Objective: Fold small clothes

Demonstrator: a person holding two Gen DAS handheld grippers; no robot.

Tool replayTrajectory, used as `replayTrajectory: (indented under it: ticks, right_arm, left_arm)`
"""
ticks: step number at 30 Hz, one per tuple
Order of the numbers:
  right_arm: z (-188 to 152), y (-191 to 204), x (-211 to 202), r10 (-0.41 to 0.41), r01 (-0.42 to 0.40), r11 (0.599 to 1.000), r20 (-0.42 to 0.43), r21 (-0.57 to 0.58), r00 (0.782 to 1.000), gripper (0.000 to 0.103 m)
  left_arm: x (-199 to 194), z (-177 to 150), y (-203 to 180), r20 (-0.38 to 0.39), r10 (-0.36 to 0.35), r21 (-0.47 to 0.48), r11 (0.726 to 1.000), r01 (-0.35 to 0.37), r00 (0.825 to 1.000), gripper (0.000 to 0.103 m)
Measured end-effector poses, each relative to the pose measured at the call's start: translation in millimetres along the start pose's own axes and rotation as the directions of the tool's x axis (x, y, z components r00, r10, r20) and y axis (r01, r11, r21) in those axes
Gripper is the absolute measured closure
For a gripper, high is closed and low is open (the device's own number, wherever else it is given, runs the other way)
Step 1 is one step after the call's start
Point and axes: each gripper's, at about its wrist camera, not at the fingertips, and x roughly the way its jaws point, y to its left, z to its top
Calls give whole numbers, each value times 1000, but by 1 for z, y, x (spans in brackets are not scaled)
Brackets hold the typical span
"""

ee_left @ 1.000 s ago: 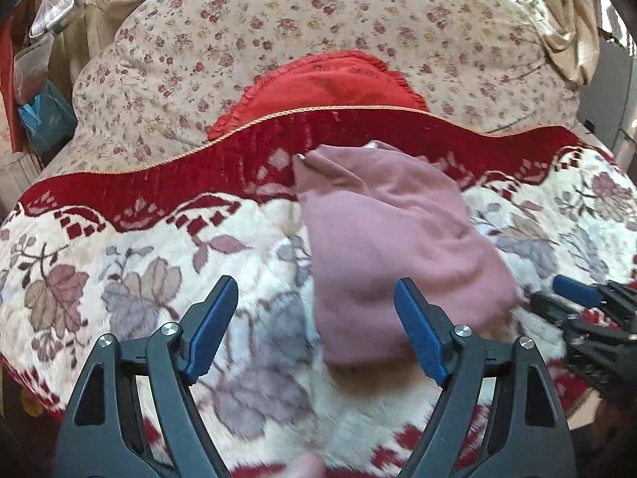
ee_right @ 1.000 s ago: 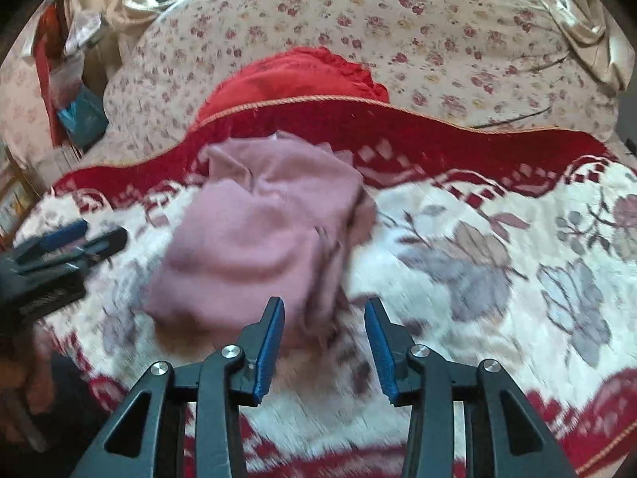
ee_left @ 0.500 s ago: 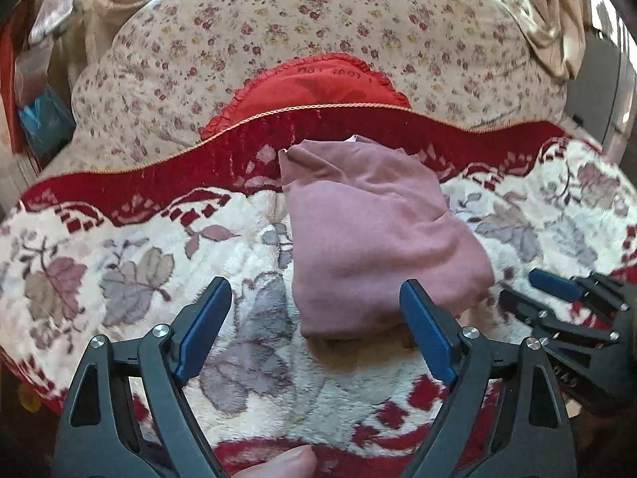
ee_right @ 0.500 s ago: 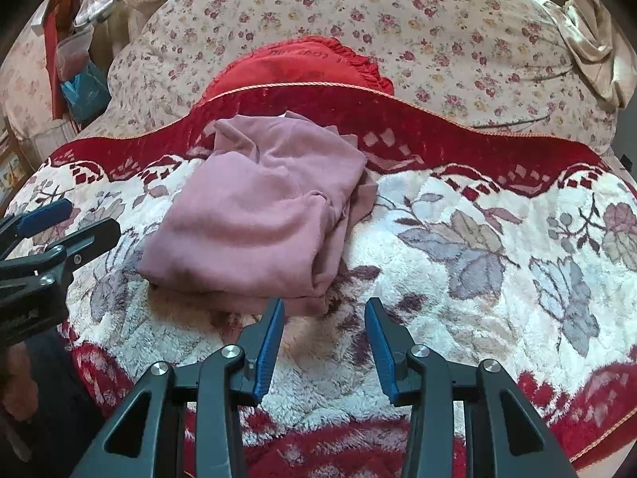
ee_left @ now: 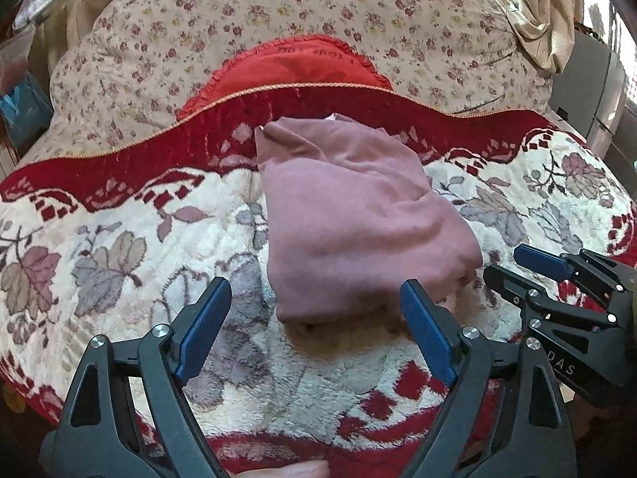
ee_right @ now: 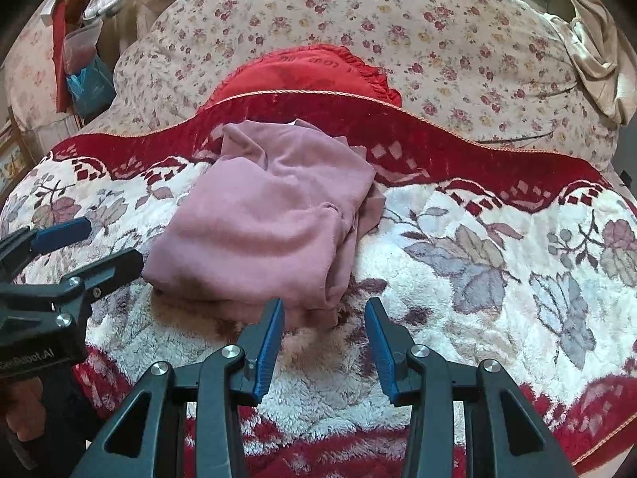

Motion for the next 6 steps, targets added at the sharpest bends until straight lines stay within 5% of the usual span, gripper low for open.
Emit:
replayTrajectory:
  ticks: [6]
  right_arm:
    - [0, 0, 1, 2, -2, 1000, 5, -5, 1000, 63]
  left_arm:
    - [2, -6, -2, 11, 28, 3, 1000, -28, 1000, 16]
